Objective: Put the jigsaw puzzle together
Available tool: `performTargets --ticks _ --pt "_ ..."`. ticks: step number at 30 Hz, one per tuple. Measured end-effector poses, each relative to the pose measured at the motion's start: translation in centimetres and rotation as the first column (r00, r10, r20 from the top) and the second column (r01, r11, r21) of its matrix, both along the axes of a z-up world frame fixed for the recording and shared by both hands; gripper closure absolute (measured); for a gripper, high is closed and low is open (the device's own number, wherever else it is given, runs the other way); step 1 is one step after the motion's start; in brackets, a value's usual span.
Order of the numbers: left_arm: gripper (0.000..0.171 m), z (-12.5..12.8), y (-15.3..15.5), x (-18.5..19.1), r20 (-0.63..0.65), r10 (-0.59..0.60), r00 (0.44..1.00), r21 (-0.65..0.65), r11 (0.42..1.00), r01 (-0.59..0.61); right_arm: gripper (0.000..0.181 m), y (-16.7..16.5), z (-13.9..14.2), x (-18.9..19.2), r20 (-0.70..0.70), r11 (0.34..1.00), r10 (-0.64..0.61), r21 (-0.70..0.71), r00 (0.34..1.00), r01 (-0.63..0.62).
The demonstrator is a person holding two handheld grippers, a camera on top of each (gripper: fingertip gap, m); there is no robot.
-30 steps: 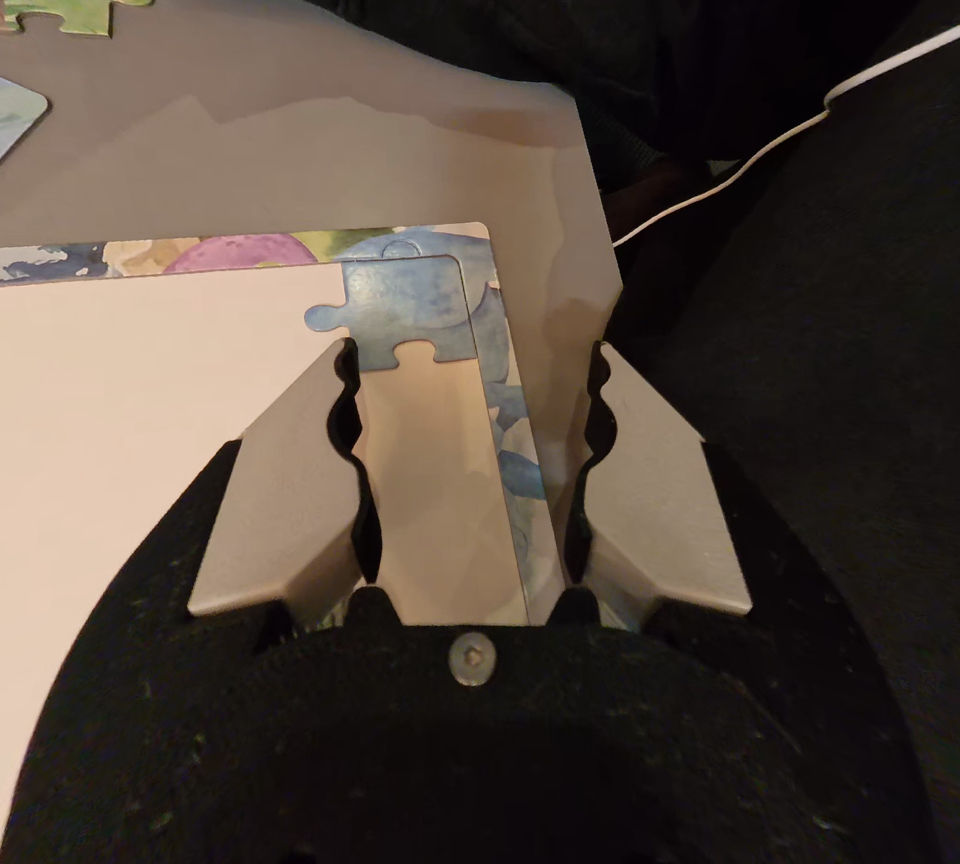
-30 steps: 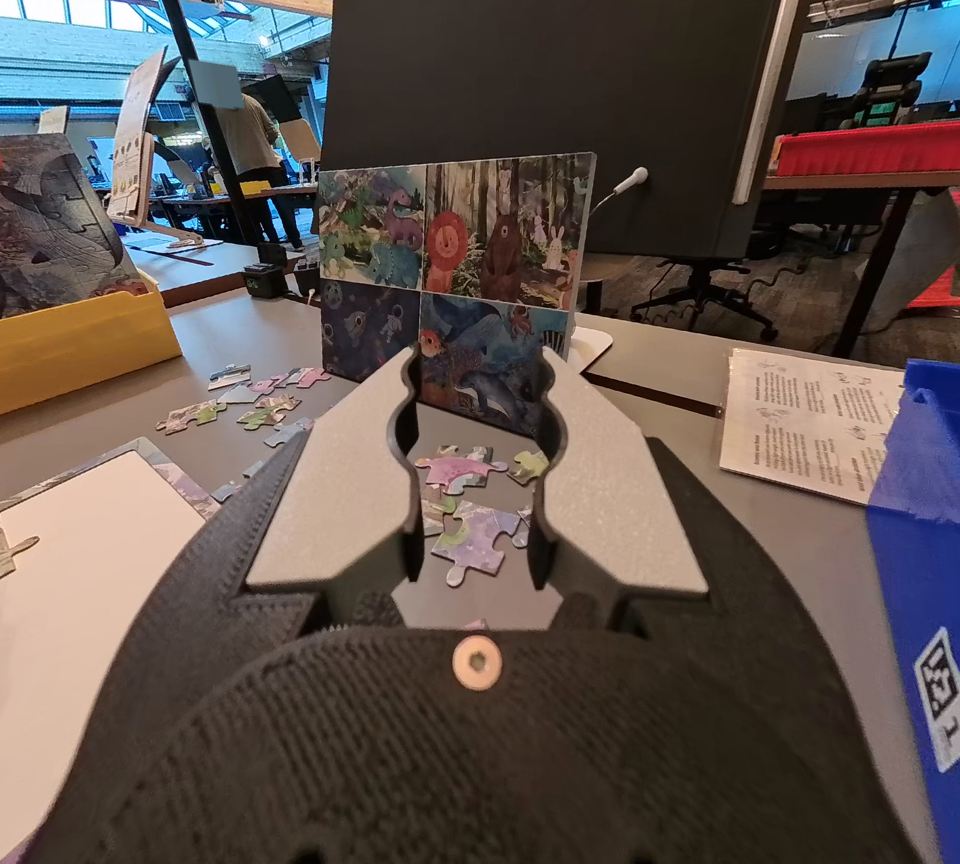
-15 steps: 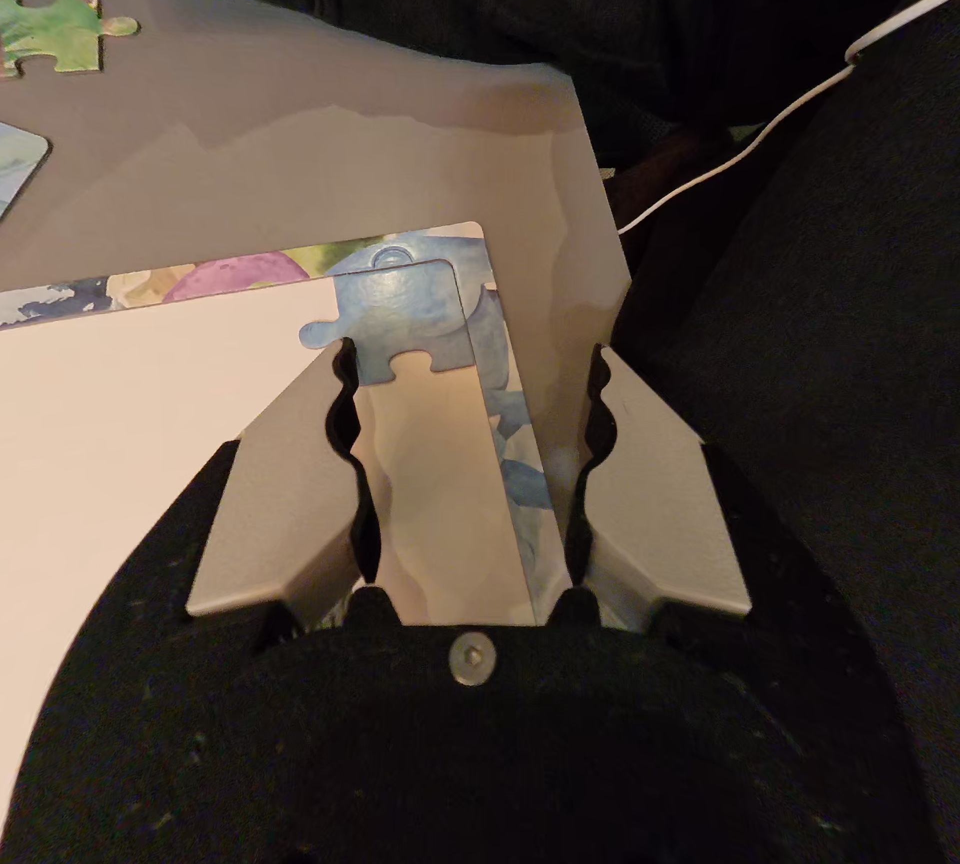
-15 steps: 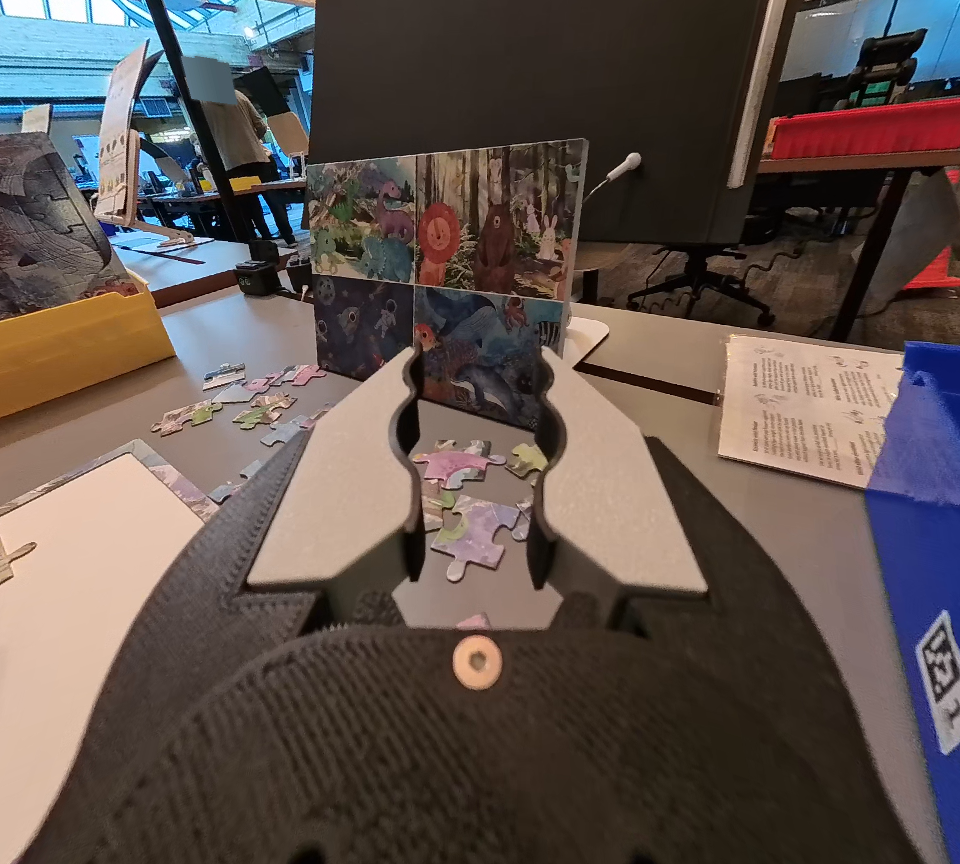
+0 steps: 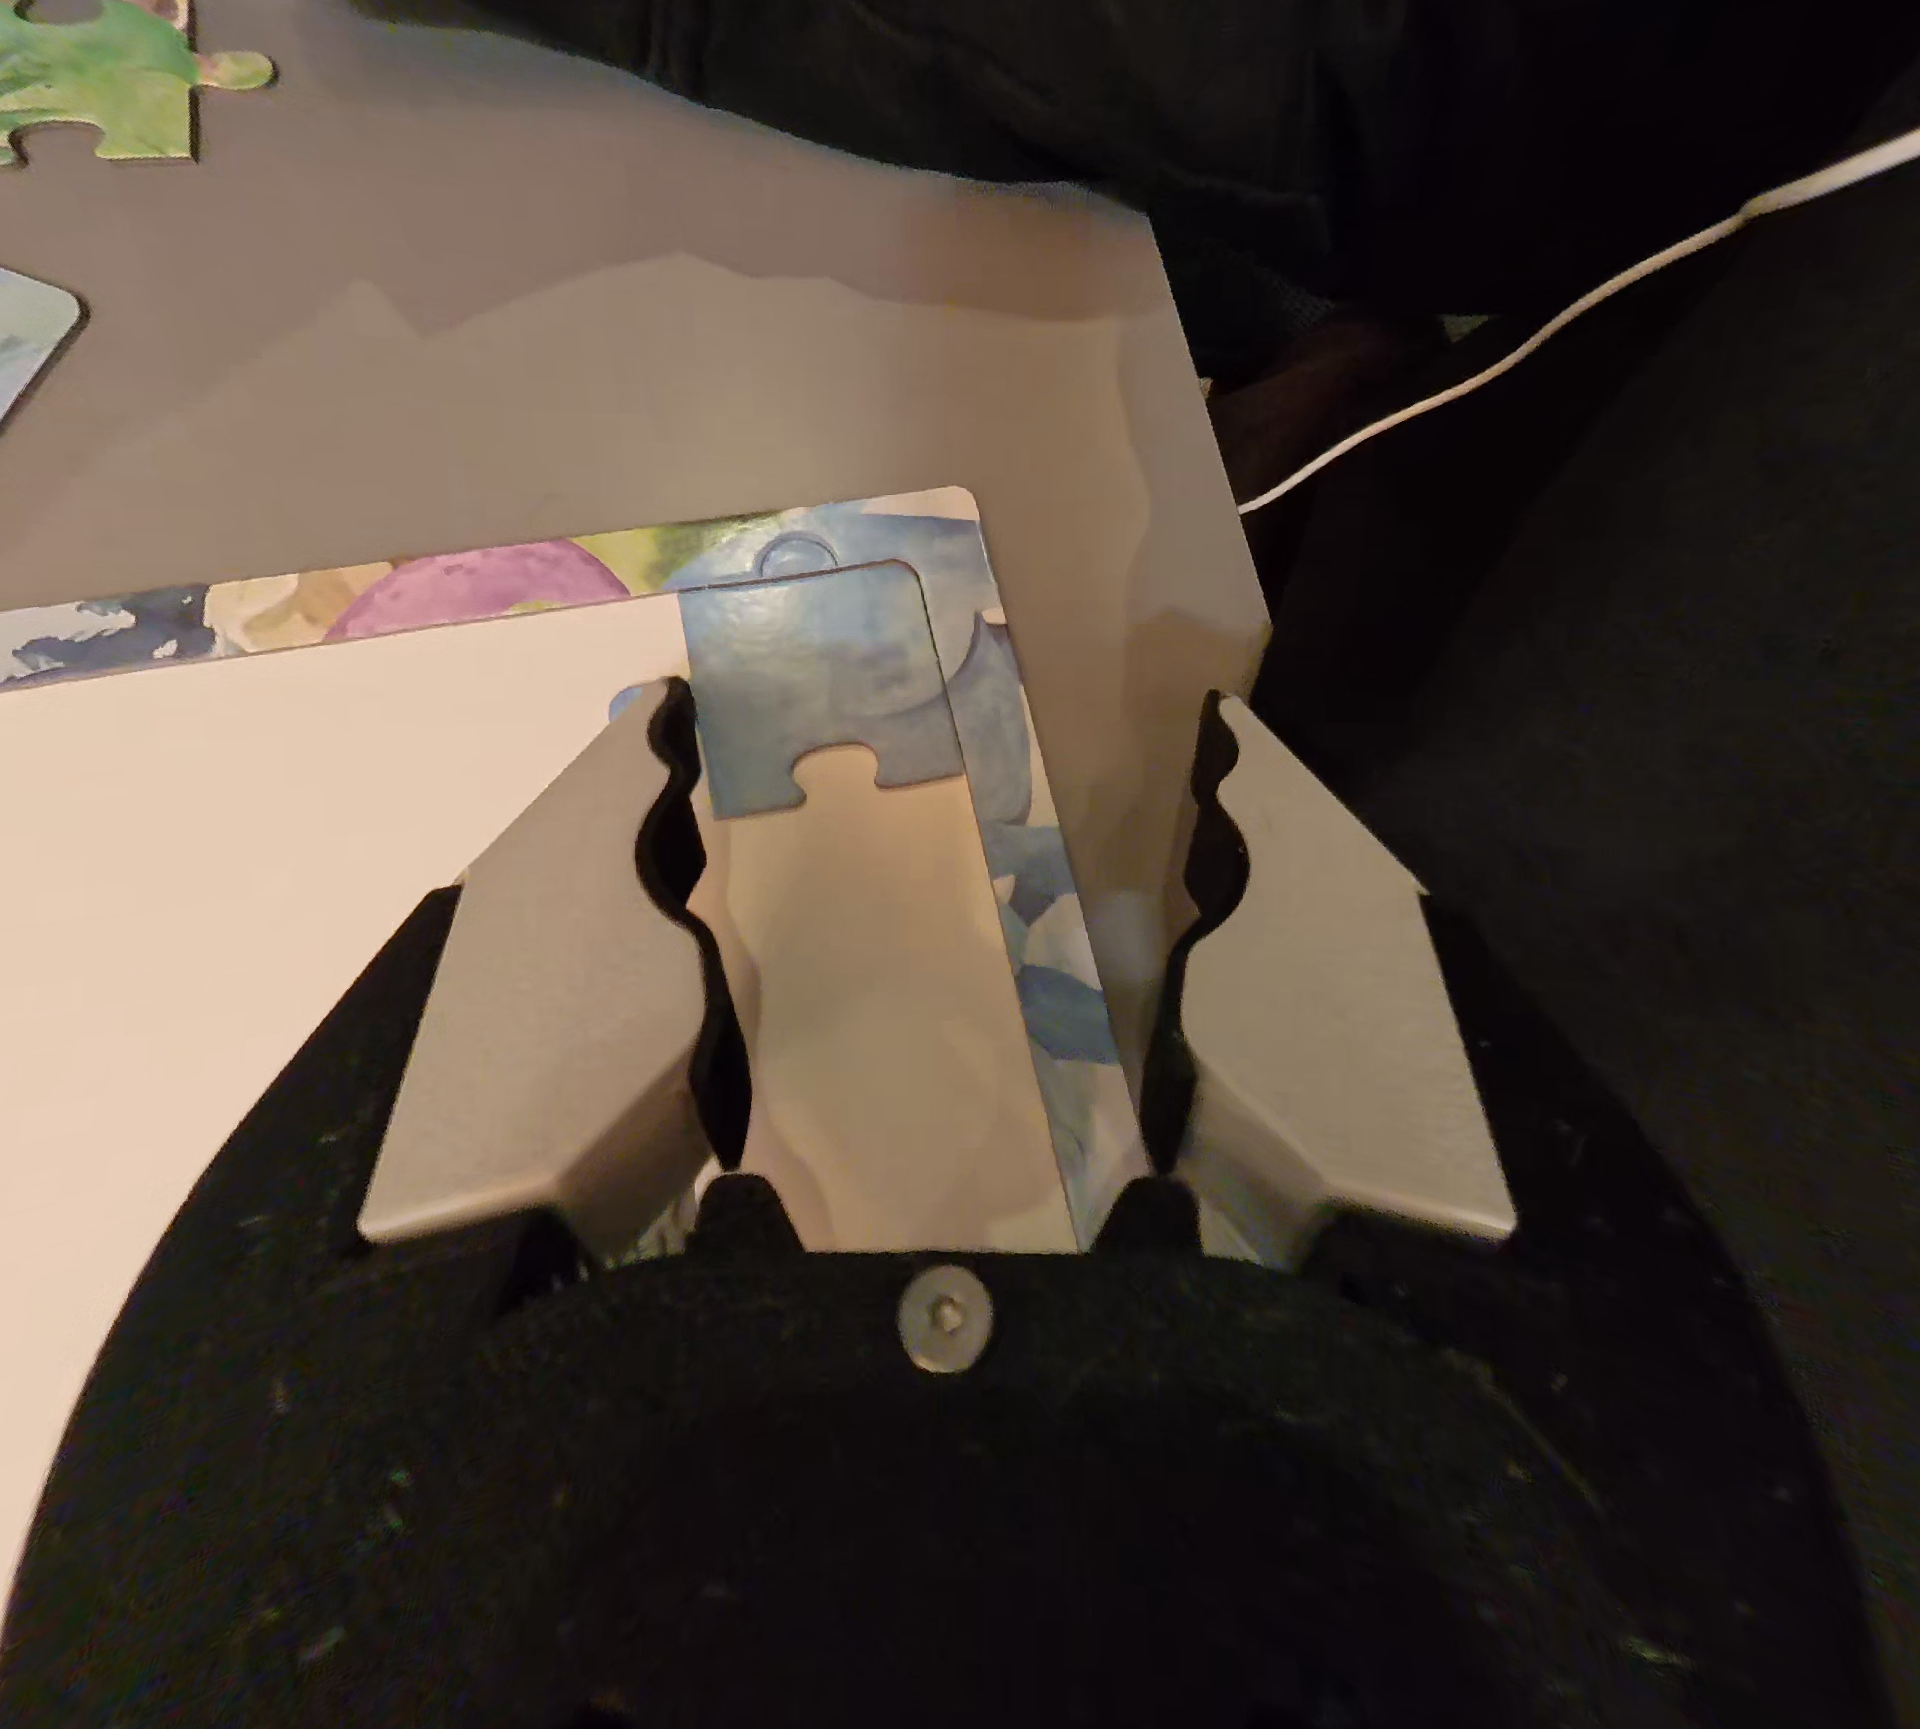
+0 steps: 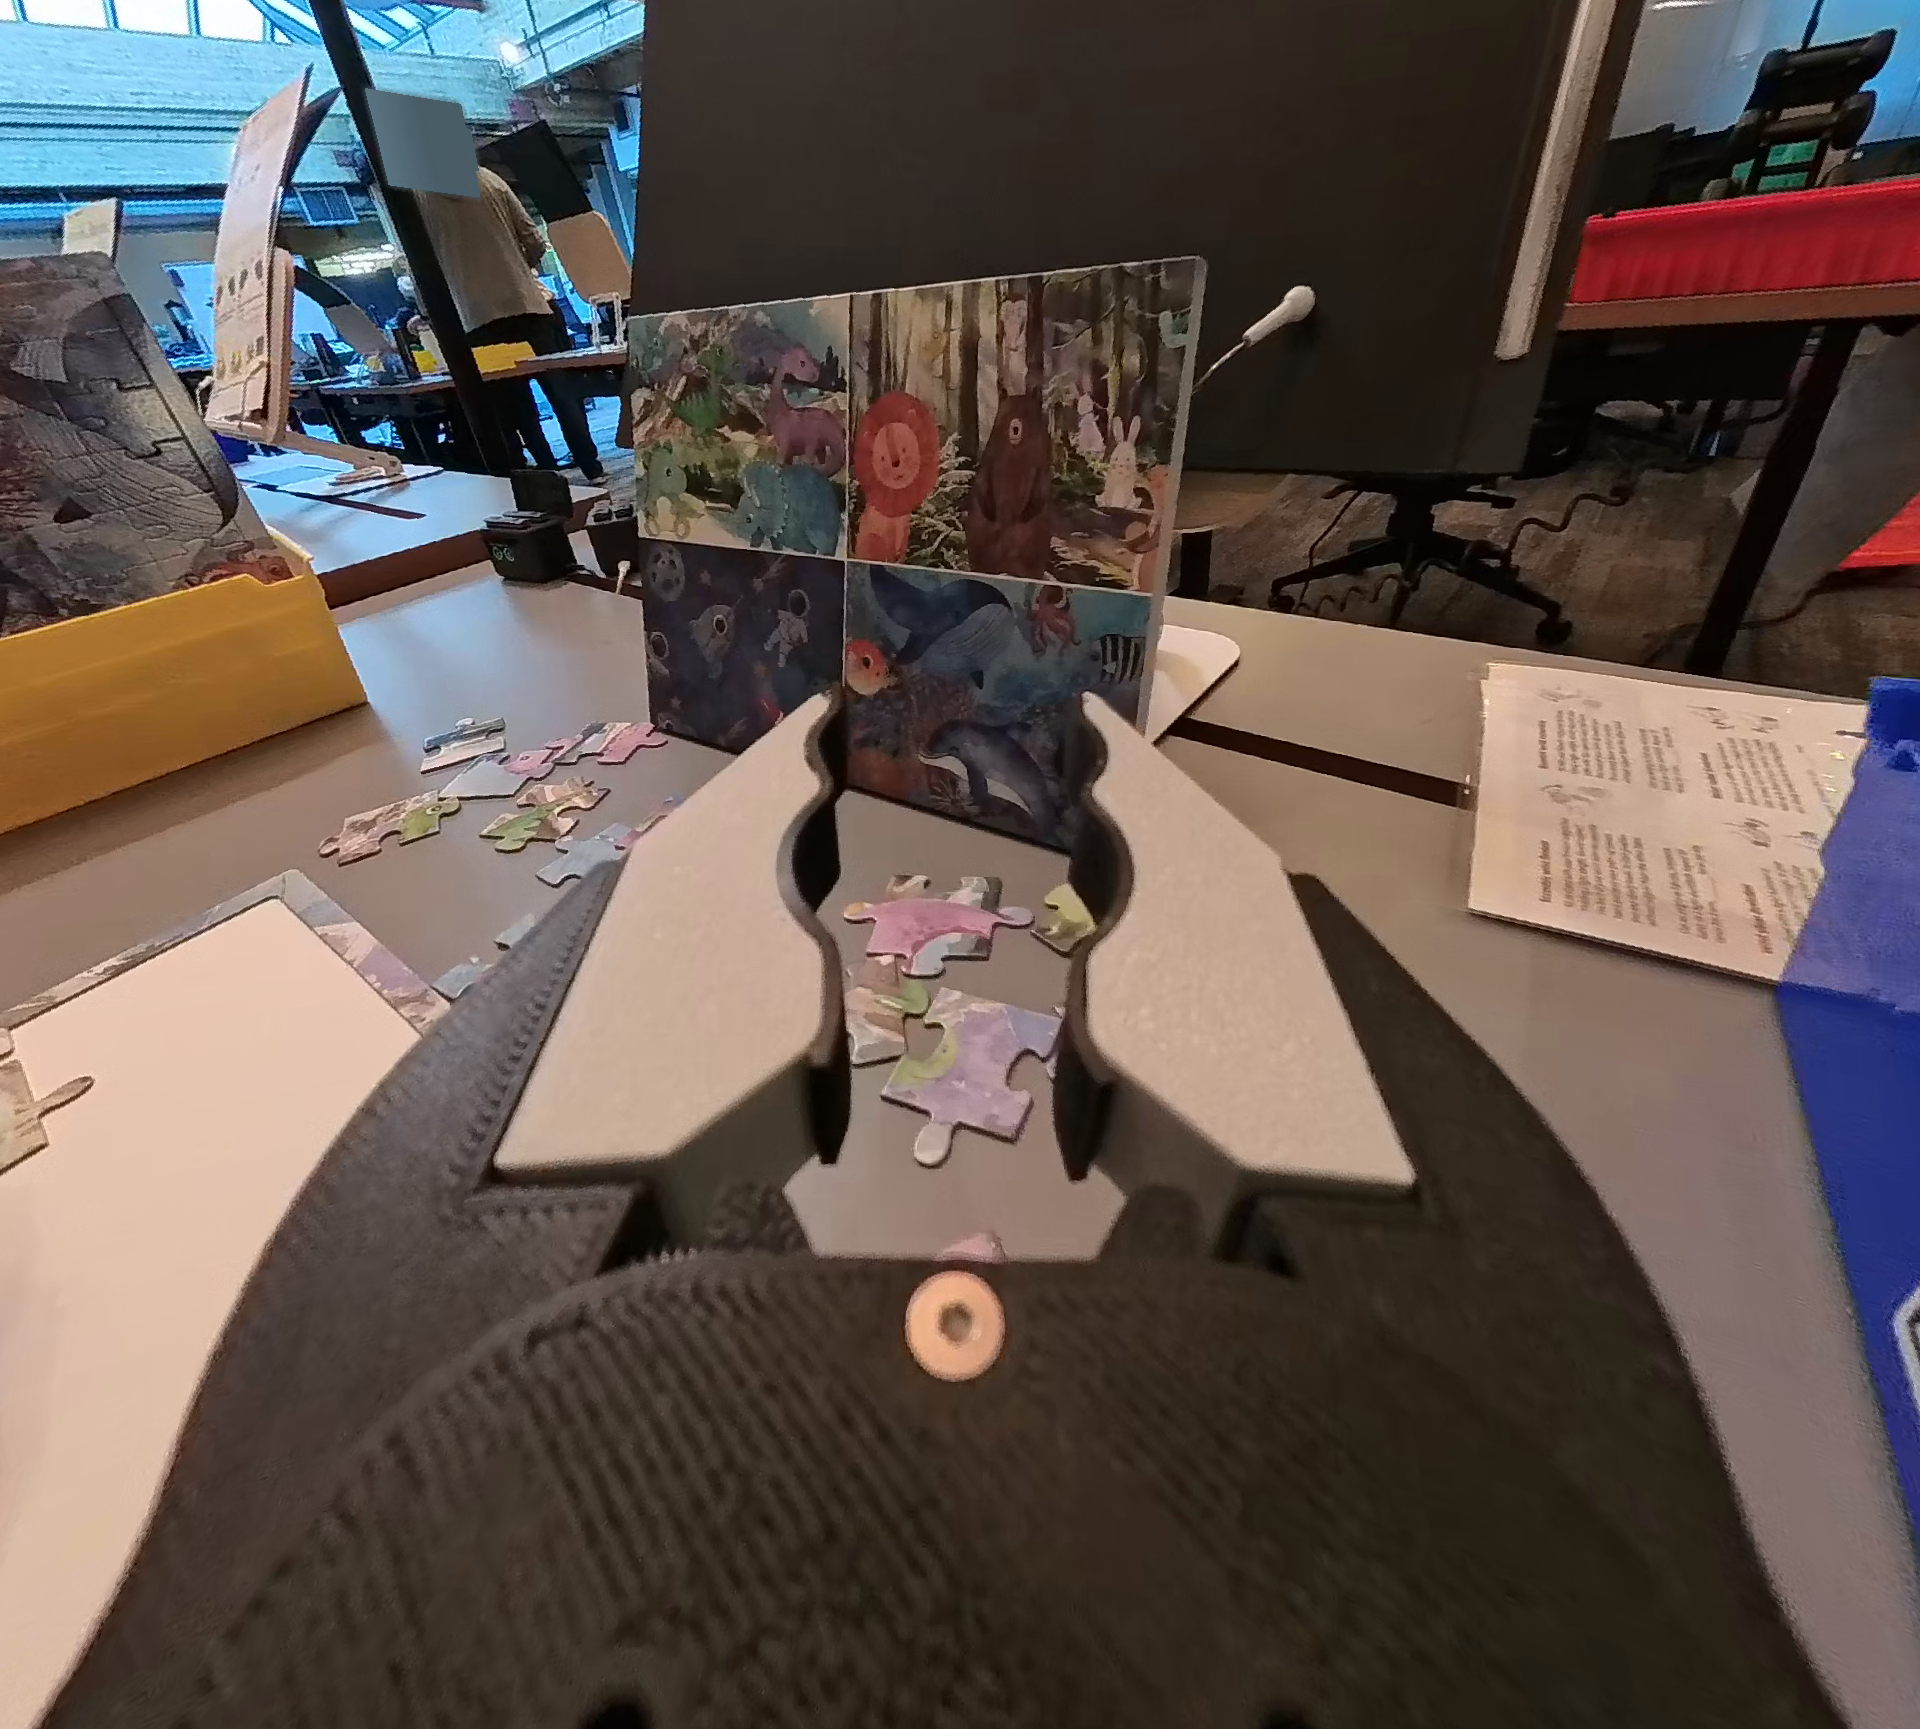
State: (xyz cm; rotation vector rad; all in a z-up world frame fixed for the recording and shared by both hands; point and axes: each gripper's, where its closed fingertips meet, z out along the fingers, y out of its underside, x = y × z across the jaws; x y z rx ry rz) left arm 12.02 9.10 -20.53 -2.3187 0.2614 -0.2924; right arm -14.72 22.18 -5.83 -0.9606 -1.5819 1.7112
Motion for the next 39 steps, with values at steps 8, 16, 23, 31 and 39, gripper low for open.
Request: performTargets --ticks 8,16,23,31,39 --pt "0.078 -0.3 0.6 0.1 -0.022 0.002 1.000 -0.009 1.000 -0.002 0.142 -0.8 -0.2 0.1 0.005 1.000 0.021 -0.007 1.000 -0.021" --pt "0.094 4.5 -0.4 -1.5 0.074 0.203 0.976 0.219 0.952 -0.215 0.142 -0.3 -0.6 -0.2 0.010 1.000 -0.001 0.012 1.000 0.001" --pt "0.096 2.6 -2.3 -2.0 0.116 0.354 0.928 0.135 0.920 -0.368 0.141 0.3 0.4 0.2 -0.008 0.999 -0.003 -0.033 1.000 0.003" --pt "0.092 0.1 -1.6 -1.2 -0.032 0.328 0.944 0.014 0.945 -0.328 0.141 1.6 0.9 0.2 -0.012 0.995 -0.022 -0.094 1.000 0.021" --pt "0.092 -0.8 -0.7 -0.9 -0.132 0.297 0.946 -0.015 0.953 -0.301 0.142 3.1 2.6 0.9 -0.056 0.989 -0.055 -0.138 0.997 0.046"
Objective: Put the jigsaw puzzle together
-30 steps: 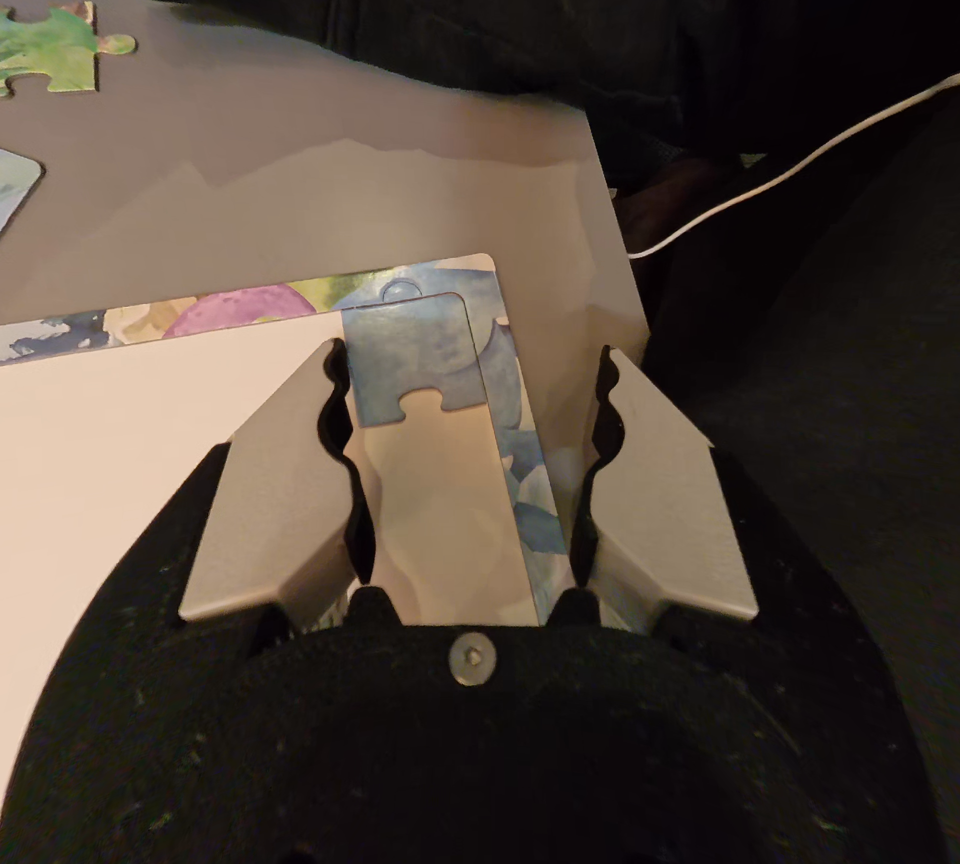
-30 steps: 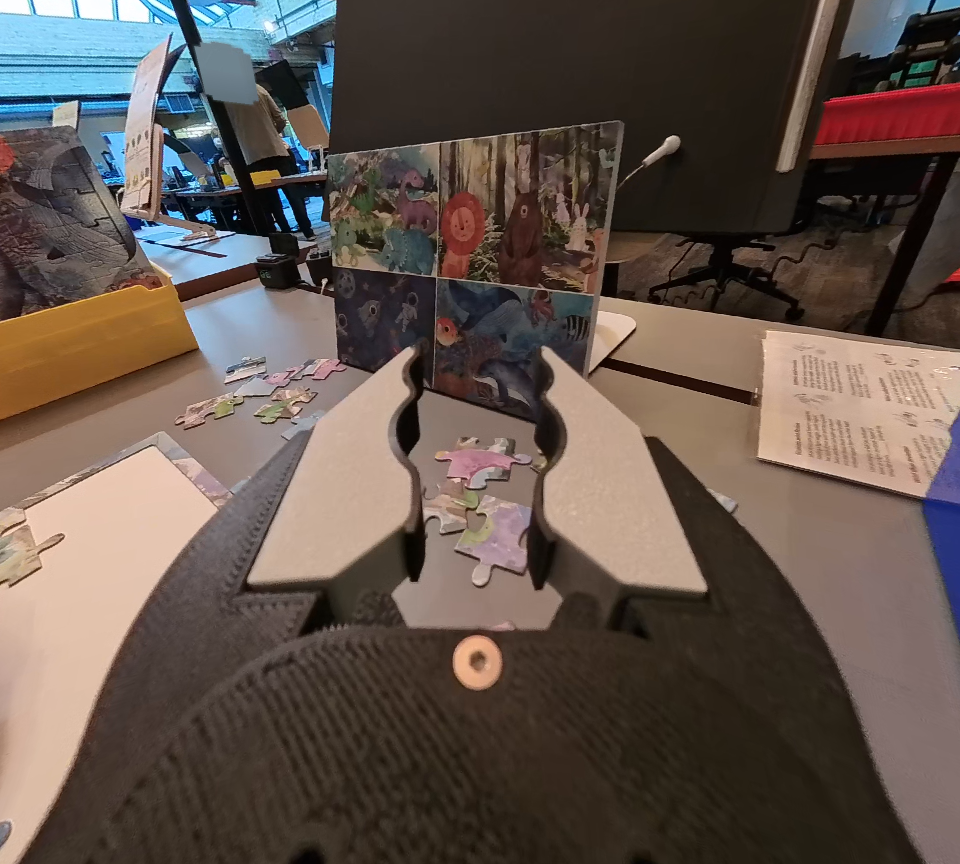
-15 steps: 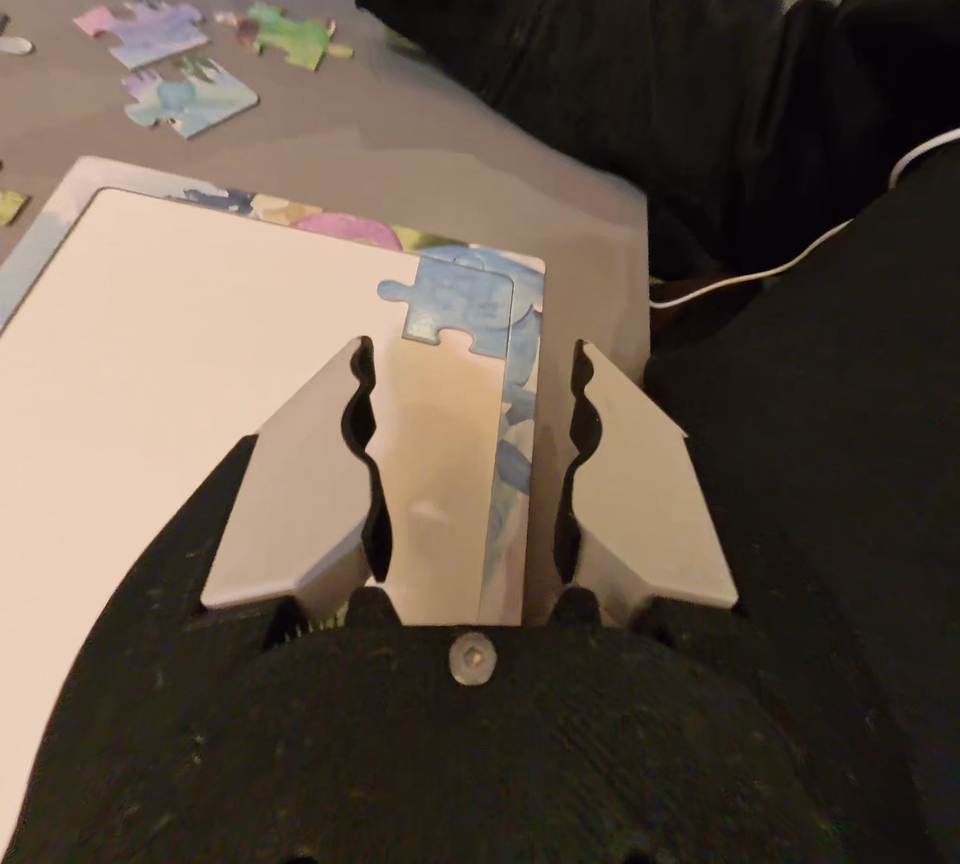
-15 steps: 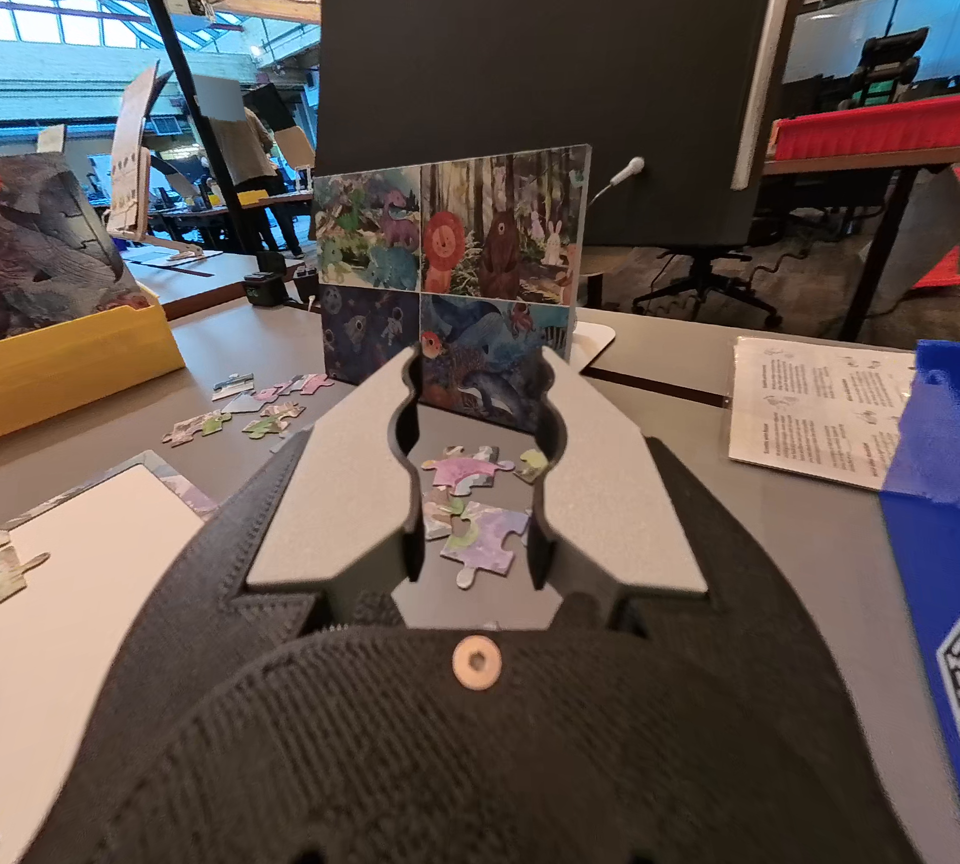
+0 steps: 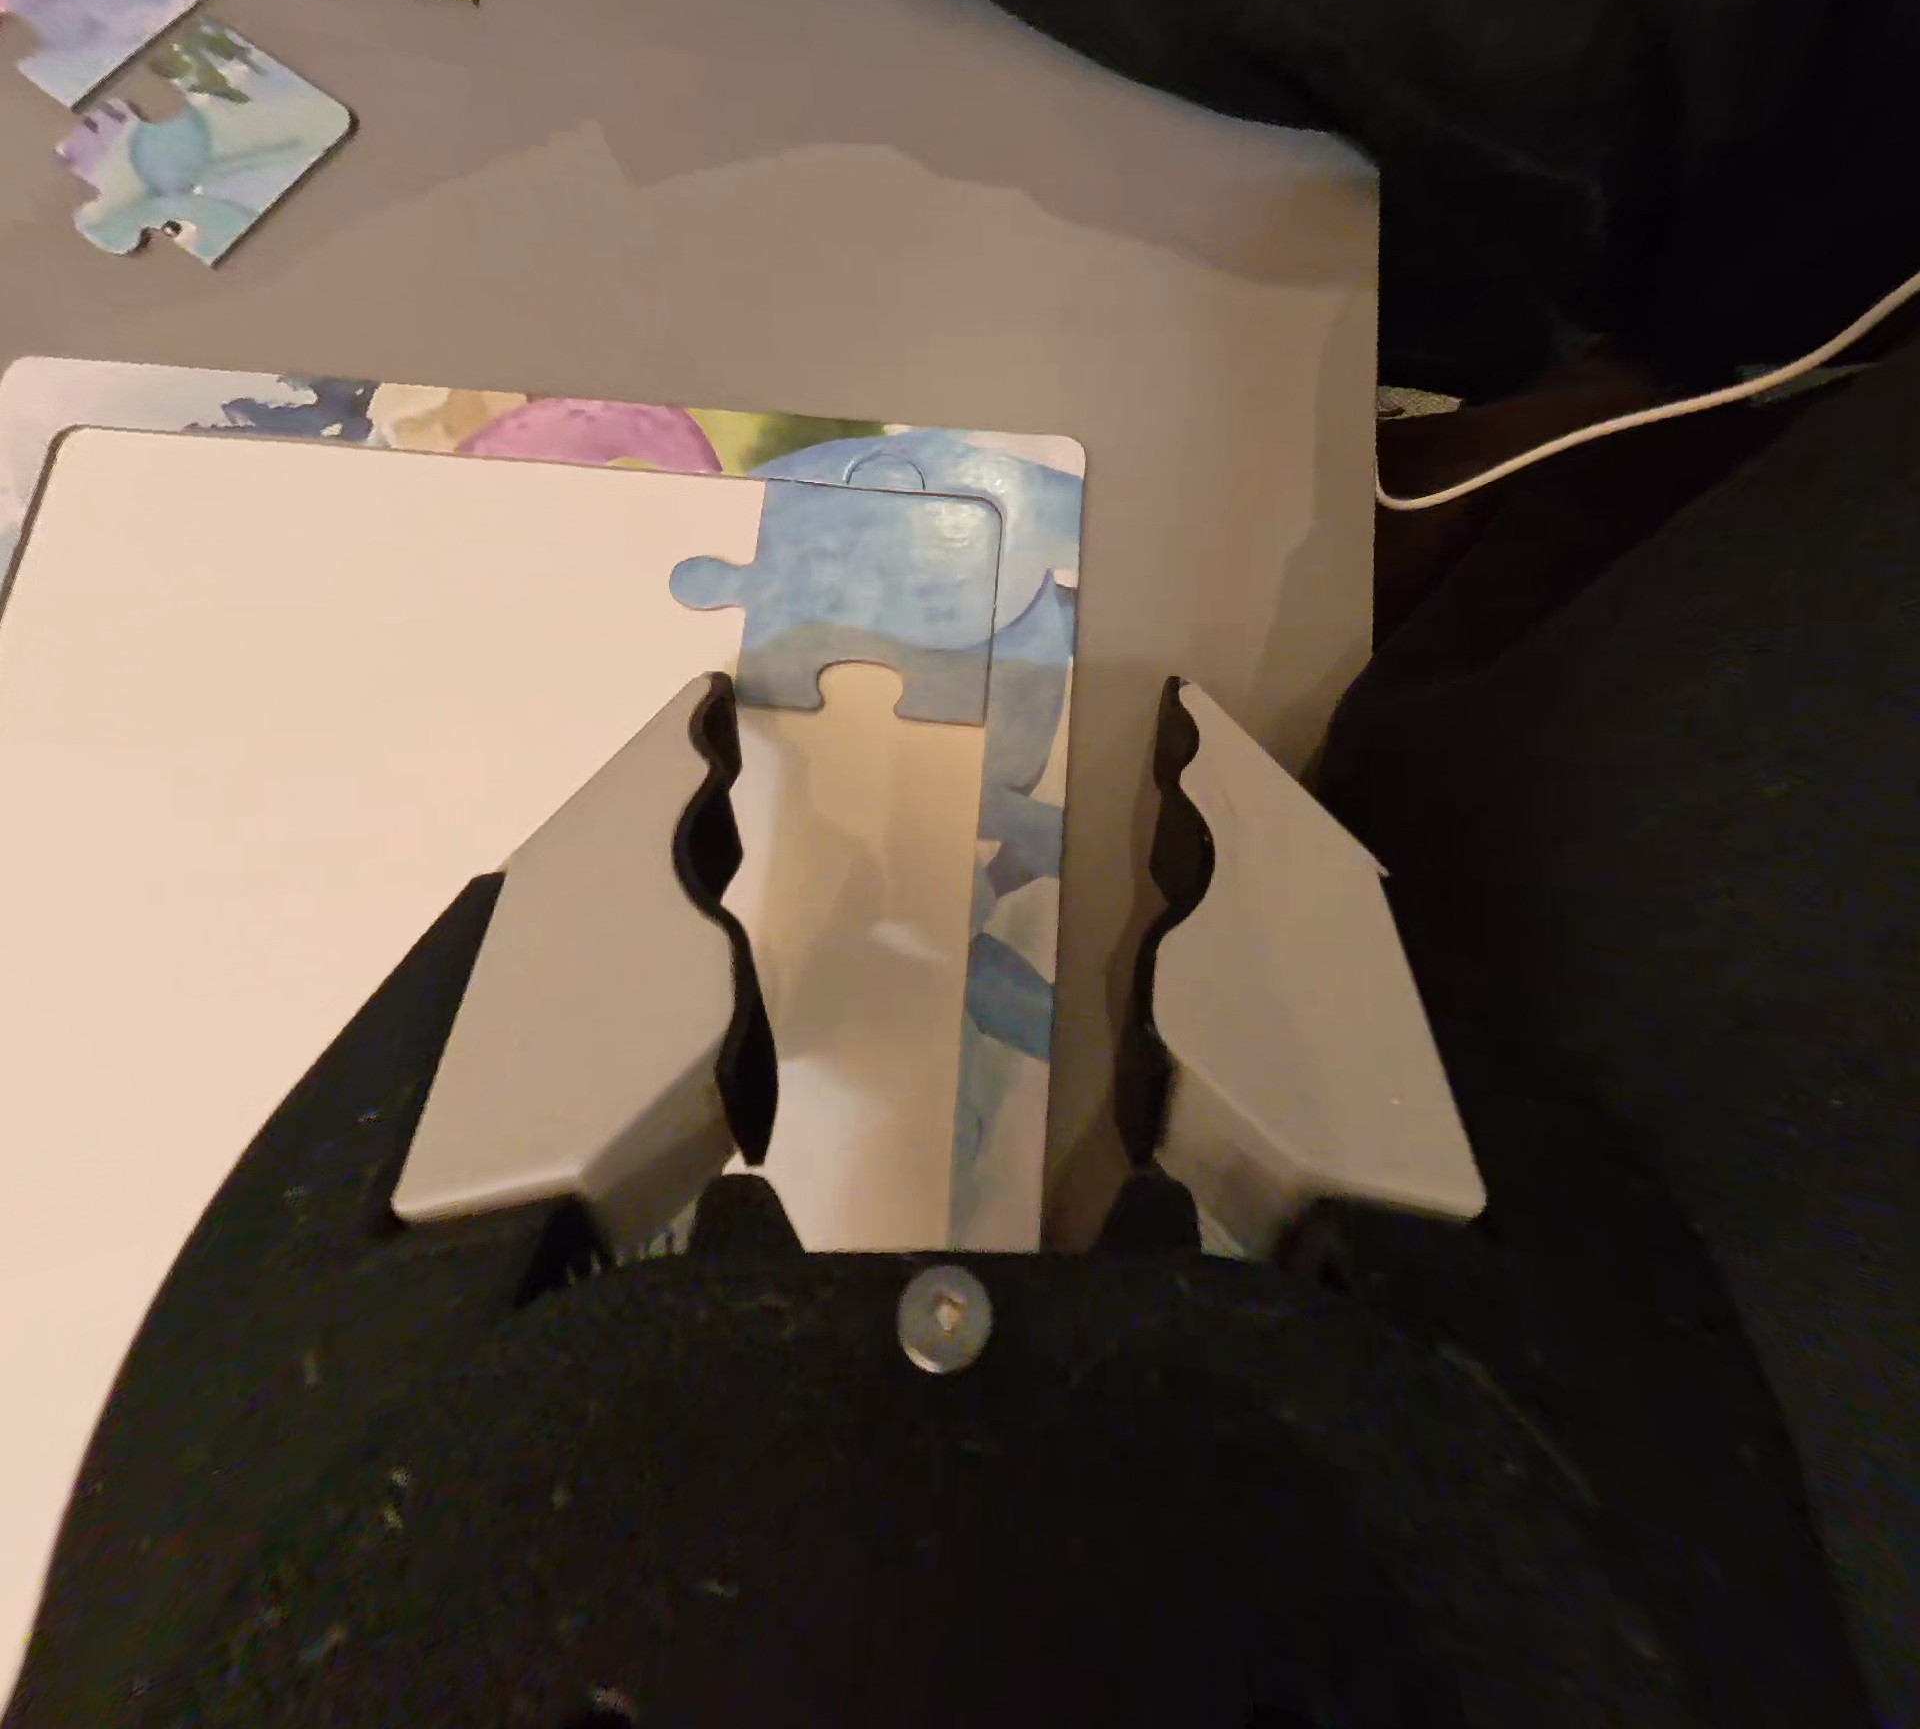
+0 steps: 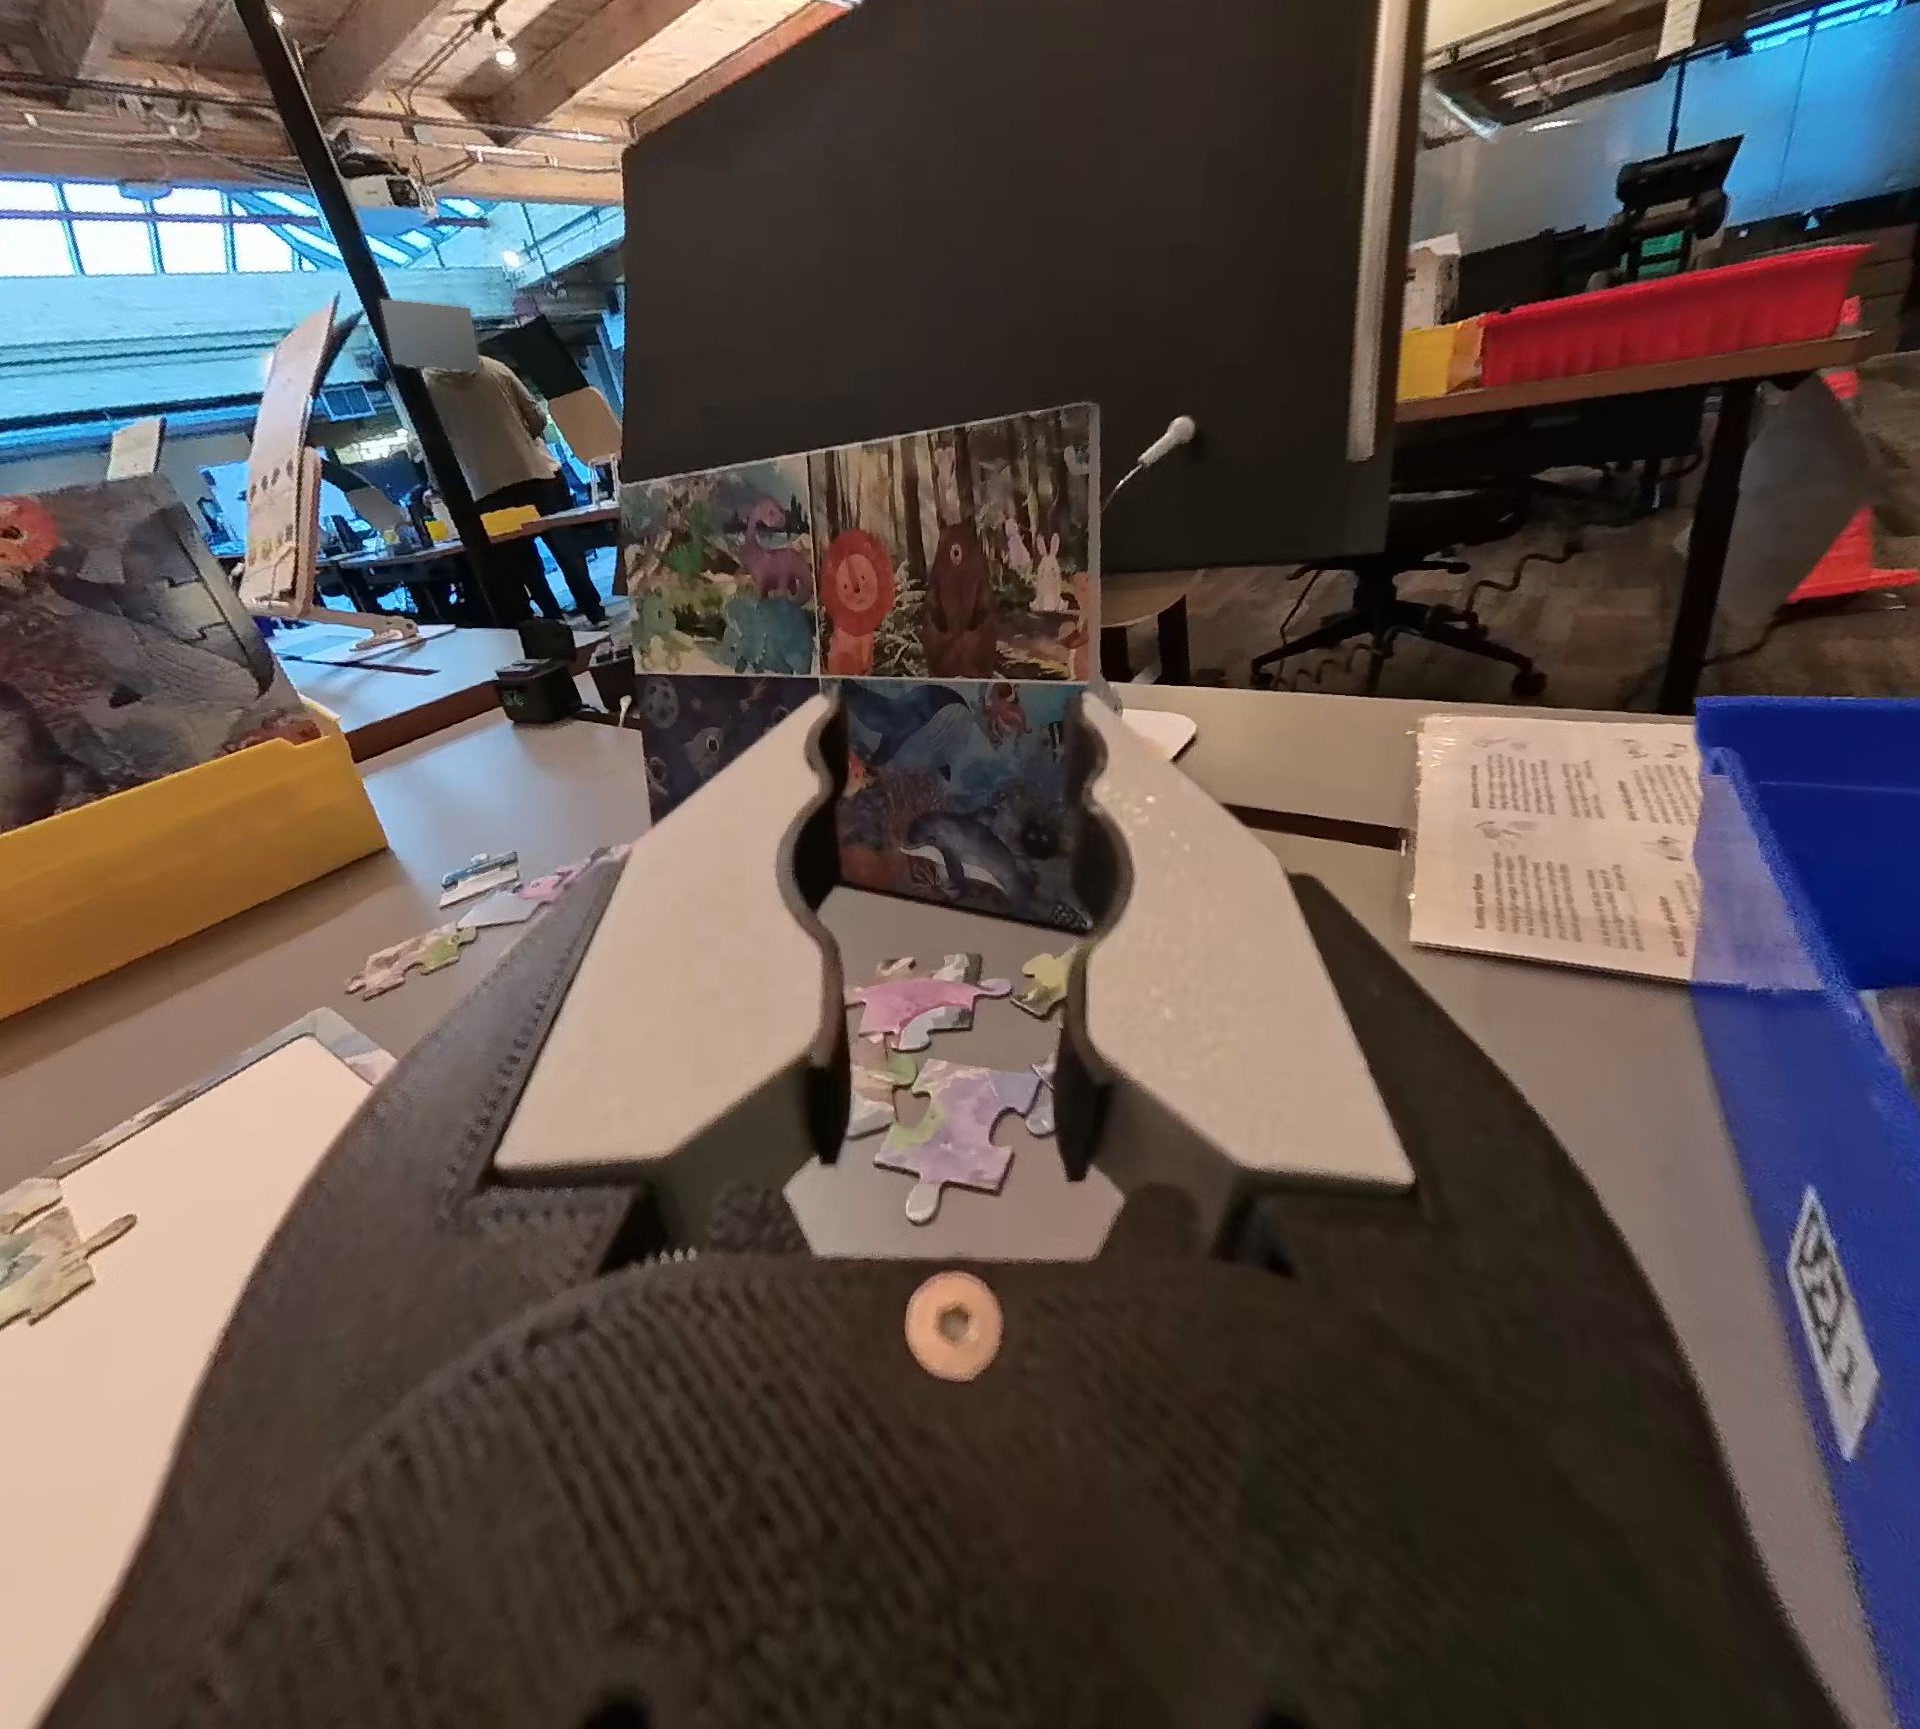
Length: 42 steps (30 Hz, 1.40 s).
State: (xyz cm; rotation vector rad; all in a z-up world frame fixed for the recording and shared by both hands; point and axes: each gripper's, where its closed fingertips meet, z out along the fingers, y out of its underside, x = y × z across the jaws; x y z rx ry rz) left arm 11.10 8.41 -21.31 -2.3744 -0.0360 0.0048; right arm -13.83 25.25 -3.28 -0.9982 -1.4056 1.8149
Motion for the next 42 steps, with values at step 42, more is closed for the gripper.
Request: performTargets --ticks 42 --pt "0.135 0.5 -0.4 1.2 -0.026 -0.010 1.000 0.042 0.999 0.011 0.142 0.0 0.3 0.1 0.013 0.995 0.045 -0.086 0.999 -0.043"
